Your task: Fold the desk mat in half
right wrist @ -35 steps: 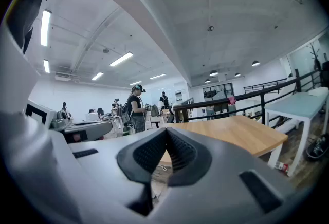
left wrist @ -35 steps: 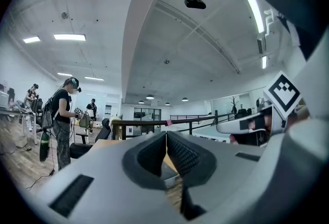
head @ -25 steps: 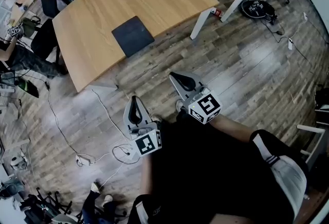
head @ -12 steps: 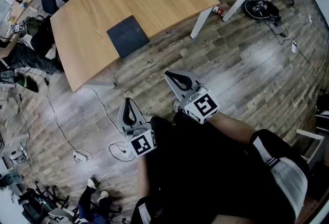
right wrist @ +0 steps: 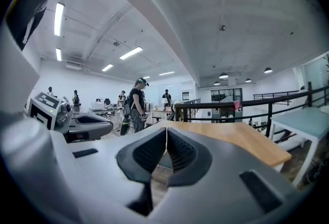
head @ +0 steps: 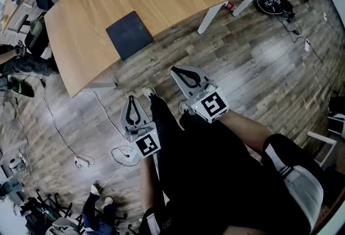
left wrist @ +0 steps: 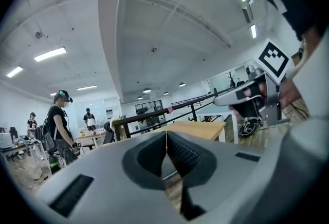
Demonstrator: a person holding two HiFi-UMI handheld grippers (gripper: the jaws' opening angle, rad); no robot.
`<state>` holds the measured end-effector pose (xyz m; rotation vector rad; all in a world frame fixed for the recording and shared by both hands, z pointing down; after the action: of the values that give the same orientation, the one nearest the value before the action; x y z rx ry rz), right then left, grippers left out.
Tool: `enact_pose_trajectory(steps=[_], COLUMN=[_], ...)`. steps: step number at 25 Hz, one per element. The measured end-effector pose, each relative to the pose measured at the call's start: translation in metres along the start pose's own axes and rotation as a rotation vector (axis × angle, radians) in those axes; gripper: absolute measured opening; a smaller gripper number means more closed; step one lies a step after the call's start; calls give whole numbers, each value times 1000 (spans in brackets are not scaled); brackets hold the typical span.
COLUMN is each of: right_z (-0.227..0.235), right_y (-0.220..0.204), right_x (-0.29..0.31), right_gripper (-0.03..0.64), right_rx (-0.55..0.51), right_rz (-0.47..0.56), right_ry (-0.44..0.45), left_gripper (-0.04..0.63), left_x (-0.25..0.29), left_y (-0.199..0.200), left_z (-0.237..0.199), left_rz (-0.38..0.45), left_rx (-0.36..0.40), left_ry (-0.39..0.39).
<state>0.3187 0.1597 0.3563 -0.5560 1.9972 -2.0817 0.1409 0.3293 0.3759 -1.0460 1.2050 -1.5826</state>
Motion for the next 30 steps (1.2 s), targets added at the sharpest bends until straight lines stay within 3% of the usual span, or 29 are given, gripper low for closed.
enact_pose_trajectory(steps=[7, 11, 16, 20, 23, 27, 30], right_z=[16, 23, 30, 38, 38, 35, 33], right_y=[-20, -43, -67, -83, -105, -137, -157], right_x=[55, 92, 132, 150, 163, 175, 184], right_gripper=[32, 32, 32, 34, 34, 40, 121], right_rx=[-83, -80, -174, -247, -300, -404, -464], right_rz=[-82, -105, -194, -270, -300, -354, -409], right_ry=[-9, -31, -8, -7, 7, 57, 67], left_gripper=[25, 25, 25, 25, 26, 32, 150], left_x=[56, 90, 131, 155, 168, 182, 192], left_y=[-24, -38, -73, -93, -117, -148, -167], left_z=[-21, -38, -59, -62, -62, -55, -52], left_rz=[0, -27, -107, -147, -215, -285, -331], left_rx=[4, 134, 99, 158, 149, 266, 353], left_ry=[-49, -111, -127, -178, -218, -279, -329])
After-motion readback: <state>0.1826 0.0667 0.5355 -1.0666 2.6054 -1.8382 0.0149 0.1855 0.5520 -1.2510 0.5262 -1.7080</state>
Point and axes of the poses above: the fingertips, and each gripper's own axes: x forward along the fingers, z to its right, y out of its top, the point moved 10 cm from there along -x, backward along the fingers, and after that the axes turned 2 degrees about -y, right-handed, at the moved point
